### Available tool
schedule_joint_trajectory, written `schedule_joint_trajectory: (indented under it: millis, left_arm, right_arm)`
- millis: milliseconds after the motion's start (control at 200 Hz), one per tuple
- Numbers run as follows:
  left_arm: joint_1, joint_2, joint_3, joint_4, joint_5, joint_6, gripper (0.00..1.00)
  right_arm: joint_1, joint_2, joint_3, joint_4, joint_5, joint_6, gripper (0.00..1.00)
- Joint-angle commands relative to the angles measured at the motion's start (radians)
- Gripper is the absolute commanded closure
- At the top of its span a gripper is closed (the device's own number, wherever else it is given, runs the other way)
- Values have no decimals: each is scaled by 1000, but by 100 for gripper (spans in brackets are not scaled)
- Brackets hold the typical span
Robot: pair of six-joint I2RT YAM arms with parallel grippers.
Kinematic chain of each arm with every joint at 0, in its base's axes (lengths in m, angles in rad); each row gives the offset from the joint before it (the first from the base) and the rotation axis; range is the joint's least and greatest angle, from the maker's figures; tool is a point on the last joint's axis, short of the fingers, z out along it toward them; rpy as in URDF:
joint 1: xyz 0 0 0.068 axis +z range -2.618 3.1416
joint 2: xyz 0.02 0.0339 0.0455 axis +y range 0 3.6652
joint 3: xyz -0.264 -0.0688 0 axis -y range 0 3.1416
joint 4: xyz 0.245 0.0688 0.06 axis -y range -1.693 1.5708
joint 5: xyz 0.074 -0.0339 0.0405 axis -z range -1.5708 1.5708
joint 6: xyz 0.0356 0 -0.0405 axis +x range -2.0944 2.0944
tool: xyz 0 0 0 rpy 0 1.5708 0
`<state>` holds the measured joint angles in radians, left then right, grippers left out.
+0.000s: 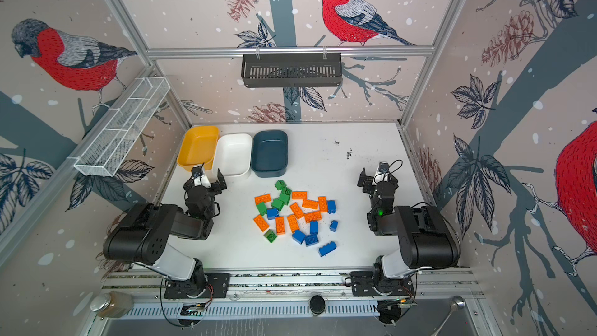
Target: Sort the legos into containers by color
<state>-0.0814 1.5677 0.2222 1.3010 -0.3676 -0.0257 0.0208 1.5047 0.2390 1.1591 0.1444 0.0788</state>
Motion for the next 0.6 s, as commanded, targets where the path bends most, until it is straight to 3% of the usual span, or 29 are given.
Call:
schedule_joint_trajectory:
  millis: [0, 590]
  left_arm:
    - [0, -1, -1, 44, 5, 9, 1]
    - [-4, -25, -11, 47, -1, 12, 1]
  right_arm:
    - [2, -4, -1, 31, 11, -4, 0]
    - [3, -11, -3, 38, 9, -7, 0]
